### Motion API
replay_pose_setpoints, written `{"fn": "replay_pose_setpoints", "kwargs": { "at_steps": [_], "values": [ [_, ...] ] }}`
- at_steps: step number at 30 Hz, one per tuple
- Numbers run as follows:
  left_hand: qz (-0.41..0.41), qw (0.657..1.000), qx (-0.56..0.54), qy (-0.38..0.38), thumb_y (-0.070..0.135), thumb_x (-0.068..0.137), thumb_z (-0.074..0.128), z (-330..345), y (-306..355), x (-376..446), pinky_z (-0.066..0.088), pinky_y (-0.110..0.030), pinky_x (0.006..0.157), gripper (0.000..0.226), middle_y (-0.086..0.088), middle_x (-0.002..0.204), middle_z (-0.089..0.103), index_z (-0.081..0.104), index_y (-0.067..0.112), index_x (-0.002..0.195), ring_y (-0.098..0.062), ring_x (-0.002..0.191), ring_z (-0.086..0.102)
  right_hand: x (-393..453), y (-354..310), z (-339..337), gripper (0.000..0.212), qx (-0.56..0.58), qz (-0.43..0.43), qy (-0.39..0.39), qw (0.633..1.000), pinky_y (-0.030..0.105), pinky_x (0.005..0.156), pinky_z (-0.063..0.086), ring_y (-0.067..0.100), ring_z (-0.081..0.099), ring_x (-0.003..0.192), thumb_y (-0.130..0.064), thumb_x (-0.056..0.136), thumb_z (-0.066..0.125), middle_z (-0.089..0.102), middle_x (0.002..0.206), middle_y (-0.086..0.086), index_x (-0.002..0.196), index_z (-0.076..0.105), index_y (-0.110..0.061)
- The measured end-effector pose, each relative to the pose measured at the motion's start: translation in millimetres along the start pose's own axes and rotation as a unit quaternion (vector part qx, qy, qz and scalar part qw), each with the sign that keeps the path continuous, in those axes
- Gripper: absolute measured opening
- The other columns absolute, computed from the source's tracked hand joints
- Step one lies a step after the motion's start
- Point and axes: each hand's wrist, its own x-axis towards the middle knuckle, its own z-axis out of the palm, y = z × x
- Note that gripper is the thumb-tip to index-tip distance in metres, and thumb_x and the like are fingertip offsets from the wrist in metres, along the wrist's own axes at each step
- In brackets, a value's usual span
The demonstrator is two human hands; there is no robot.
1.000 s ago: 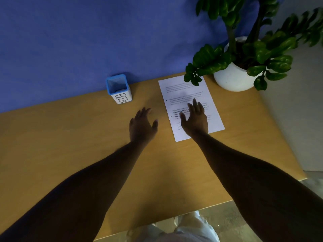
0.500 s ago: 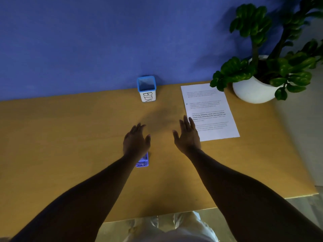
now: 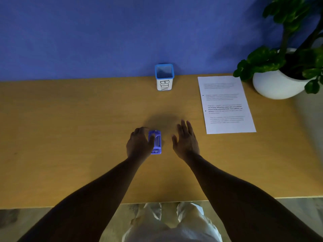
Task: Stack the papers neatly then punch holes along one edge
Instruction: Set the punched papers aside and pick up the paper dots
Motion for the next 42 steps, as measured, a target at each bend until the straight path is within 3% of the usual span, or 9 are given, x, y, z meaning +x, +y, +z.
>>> {"fn": "replay_pose_setpoints", "kwargs": {
  "at_steps": [6,11,15,22,34,42],
  "values": [
    [-0.018,1.000,-0.015,-0.008,0.046,0.093,0.052,9,-9,-6,0.044,-0.033,0.072,0.032,-0.002,0.109,0.062,0.062,0.022,0.110,-0.026,0.099,0.062,-11,-4,18,0.052,-0.009,-0.024,-0.027,0.999,0.047,0.118,0.029,0.031,0.008,0.151,-0.029,0.100,0.045,0.023,0.161,0.013,0.146,0.038,-0.007],
    [-0.050,0.998,-0.035,-0.006,0.047,0.095,0.049,17,-12,-9,0.037,-0.029,0.068,0.034,-0.006,0.104,0.063,0.063,0.017,0.102,-0.029,0.092,0.063,-17,-6,35,0.054,-0.033,-0.034,-0.028,0.998,0.045,0.124,0.008,0.030,0.001,0.152,-0.029,0.102,0.037,0.012,0.164,0.013,0.151,0.030,-0.008],
    [-0.065,0.996,-0.056,-0.005,0.048,0.096,0.048,21,-10,-10,0.041,-0.030,0.067,0.036,-0.005,0.103,0.064,0.063,0.015,0.100,-0.027,0.088,0.063,-20,-4,45,0.053,-0.045,-0.033,-0.008,0.998,0.044,0.124,0.003,0.029,0.000,0.152,-0.032,0.103,0.032,0.010,0.164,0.013,0.150,0.032,-0.007],
    [-0.083,0.993,-0.084,0.020,0.046,0.096,0.052,26,-8,-11,0.033,-0.027,0.069,0.035,-0.005,0.103,0.065,0.065,0.014,0.100,-0.026,0.090,0.063,-21,-2,56,0.055,-0.067,-0.033,0.024,0.997,0.047,0.123,0.009,0.030,0.006,0.152,-0.034,0.102,0.030,0.014,0.163,0.014,0.150,0.032,-0.006],
    [-0.121,0.985,-0.119,-0.019,0.044,0.098,0.049,23,-5,-4,0.039,-0.029,0.072,0.036,-0.006,0.105,0.066,0.068,0.013,0.100,-0.024,0.094,0.062,-21,0,58,0.051,-0.065,-0.040,0.057,0.995,0.049,0.122,0.015,0.030,0.012,0.151,-0.033,0.101,0.033,0.022,0.162,0.013,0.145,0.041,-0.007],
    [-0.157,0.977,-0.145,-0.002,0.044,0.097,0.047,2,-24,5,0.038,-0.029,0.071,0.037,-0.001,0.099,0.063,0.068,0.013,0.101,-0.019,0.084,0.056,-21,2,62,0.051,-0.080,-0.039,0.070,0.994,0.048,0.122,0.015,0.029,0.012,0.151,-0.034,0.101,0.035,0.022,0.162,0.013,0.144,0.042,-0.007]
  ]
}}
